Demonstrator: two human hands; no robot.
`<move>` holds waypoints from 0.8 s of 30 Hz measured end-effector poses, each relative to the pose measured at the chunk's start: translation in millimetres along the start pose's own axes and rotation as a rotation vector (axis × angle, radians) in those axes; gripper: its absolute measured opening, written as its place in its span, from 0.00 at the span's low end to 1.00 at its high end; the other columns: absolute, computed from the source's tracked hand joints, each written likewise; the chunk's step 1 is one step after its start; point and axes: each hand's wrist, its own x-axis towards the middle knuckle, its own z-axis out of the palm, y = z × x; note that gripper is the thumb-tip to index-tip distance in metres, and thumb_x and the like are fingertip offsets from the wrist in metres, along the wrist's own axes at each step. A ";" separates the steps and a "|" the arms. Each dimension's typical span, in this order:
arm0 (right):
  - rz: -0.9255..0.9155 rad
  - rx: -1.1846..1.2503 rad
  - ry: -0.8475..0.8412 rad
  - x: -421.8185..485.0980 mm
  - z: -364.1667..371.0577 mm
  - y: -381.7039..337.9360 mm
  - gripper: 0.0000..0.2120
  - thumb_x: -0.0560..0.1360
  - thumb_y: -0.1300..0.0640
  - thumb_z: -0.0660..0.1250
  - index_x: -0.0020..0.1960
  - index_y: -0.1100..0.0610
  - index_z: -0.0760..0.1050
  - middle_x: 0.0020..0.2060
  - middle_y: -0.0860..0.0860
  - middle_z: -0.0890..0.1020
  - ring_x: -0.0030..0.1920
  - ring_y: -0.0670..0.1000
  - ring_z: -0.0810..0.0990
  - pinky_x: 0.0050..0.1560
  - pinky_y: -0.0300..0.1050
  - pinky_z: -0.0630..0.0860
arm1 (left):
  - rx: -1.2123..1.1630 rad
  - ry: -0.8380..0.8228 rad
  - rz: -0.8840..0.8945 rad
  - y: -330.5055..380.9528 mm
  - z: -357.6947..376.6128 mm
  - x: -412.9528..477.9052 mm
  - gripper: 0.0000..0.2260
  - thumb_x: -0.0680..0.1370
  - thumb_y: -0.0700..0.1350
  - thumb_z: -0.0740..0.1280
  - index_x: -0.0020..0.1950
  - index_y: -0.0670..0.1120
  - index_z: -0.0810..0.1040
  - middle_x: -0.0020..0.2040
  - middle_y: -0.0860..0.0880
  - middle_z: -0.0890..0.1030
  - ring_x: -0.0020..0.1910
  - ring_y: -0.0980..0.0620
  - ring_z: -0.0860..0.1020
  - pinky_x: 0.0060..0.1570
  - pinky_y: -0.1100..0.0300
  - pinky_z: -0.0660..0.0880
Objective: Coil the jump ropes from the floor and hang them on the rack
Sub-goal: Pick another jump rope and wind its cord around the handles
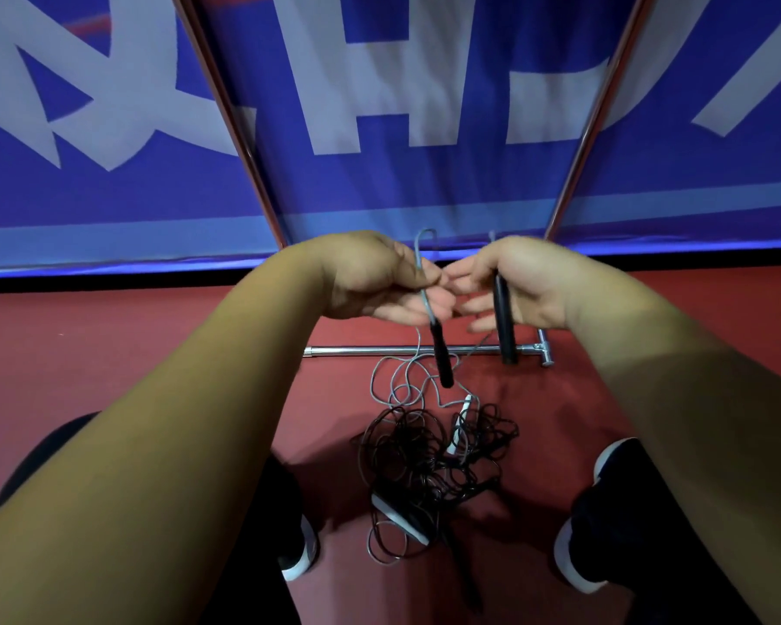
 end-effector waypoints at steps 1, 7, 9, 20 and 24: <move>0.020 -0.062 -0.077 -2.1 3.8 1.3 0.21 0.79 0.64 0.56 0.65 0.57 0.81 0.58 0.53 0.87 0.60 0.57 0.85 0.68 0.59 0.76 | -0.078 0.034 0.017 2.3 0.4 0.2 0.08 0.86 0.38 0.61 0.58 0.40 0.80 0.50 0.42 0.87 0.46 0.50 0.88 0.50 0.56 0.84; 0.025 -0.096 -0.312 -6.2 14.6 3.7 0.15 0.82 0.63 0.58 0.62 0.57 0.80 0.55 0.53 0.88 0.56 0.57 0.83 0.65 0.60 0.74 | -0.400 0.154 0.088 6.8 -3.0 6.5 0.06 0.85 0.38 0.63 0.51 0.37 0.78 0.46 0.40 0.84 0.43 0.50 0.85 0.44 0.60 0.85; 0.044 -0.009 -0.326 -7.0 17.1 4.7 0.09 0.83 0.63 0.59 0.55 0.59 0.79 0.42 0.53 0.82 0.47 0.58 0.84 0.64 0.64 0.76 | -0.320 0.251 0.077 4.5 -6.8 9.0 0.11 0.86 0.44 0.64 0.53 0.36 0.77 0.48 0.37 0.82 0.44 0.45 0.85 0.42 0.56 0.86; 0.139 -0.043 -0.347 -13.5 22.4 6.4 0.13 0.73 0.50 0.73 0.45 0.57 0.72 0.27 0.46 0.66 0.23 0.43 0.61 0.23 0.37 0.58 | 0.851 0.088 0.414 -6.3 -2.1 4.4 0.18 0.78 0.34 0.70 0.65 0.51 0.81 0.55 0.54 0.85 0.52 0.60 0.82 0.55 0.67 0.76; 0.150 -0.053 -0.289 -13.5 22.5 4.7 0.14 0.78 0.48 0.73 0.43 0.57 0.75 0.30 0.50 0.74 0.26 0.45 0.72 0.24 0.36 0.68 | 0.907 0.291 0.451 -4.0 -0.2 9.3 0.05 0.81 0.42 0.69 0.54 0.50 0.84 0.46 0.53 0.85 0.46 0.57 0.81 0.48 0.63 0.74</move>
